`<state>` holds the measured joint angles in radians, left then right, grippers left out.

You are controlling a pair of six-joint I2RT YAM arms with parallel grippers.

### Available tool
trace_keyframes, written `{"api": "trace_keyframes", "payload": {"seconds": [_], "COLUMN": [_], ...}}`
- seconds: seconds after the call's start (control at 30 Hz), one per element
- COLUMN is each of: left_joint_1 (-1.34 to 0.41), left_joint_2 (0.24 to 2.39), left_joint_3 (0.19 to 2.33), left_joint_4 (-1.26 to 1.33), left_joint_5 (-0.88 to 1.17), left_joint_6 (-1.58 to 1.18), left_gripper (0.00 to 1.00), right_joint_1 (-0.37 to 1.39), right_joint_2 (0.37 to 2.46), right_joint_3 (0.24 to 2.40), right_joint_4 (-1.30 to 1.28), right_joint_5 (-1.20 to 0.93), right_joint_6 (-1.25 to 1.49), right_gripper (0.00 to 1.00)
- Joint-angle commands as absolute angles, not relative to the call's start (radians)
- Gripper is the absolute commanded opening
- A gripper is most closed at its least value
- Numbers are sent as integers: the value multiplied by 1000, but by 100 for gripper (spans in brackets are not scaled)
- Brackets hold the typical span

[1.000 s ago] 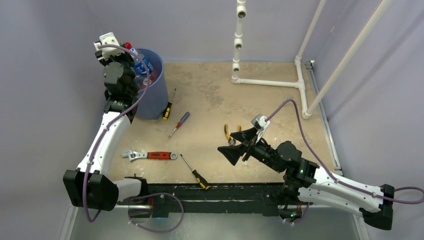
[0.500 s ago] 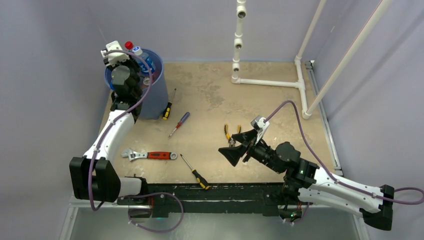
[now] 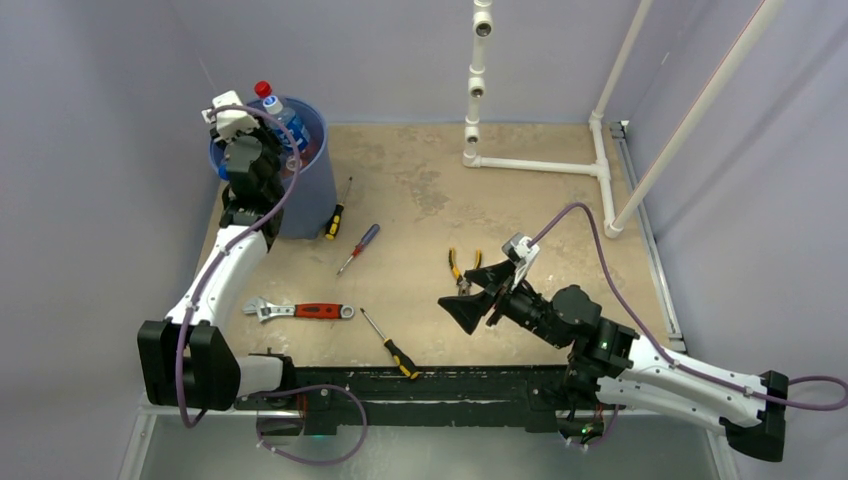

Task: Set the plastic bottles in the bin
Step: Place the plastic bottle in the trash bin.

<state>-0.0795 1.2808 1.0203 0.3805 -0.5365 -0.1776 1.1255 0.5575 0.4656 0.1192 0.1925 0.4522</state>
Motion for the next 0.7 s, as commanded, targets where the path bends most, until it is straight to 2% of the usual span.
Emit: {"api": "trace_keyframes", "payload": {"seconds": [0.0,0.03,0.1,0.53,0.67], "left_joint_1": [-71,-71,-71,-71,-72], "left_joint_2": [1252,1252,1249,1219,1218], "left_joint_3": [1078,1108,1156,1190,1218], "left_joint_4": [165,135,98,58,48], "left_joint_5": [-499,-495,-483,-483,-507], "left_joint_6": [-253,-254,-252,-274,-275], "left_gripper": [49,56,61,64,68], "right_joint_1": [1127,1127,1127,1127,1127], "right_joint_2": [530,528,528,520,523], "right_joint_3": [463,463,462,460,460], "right_joint_4": [116,115,118,115,117], "right_joint_5": [211,210,210,208,206], "right_joint_6": [444,443,442,445,445], "right_gripper": [99,99,99,99,99]}}
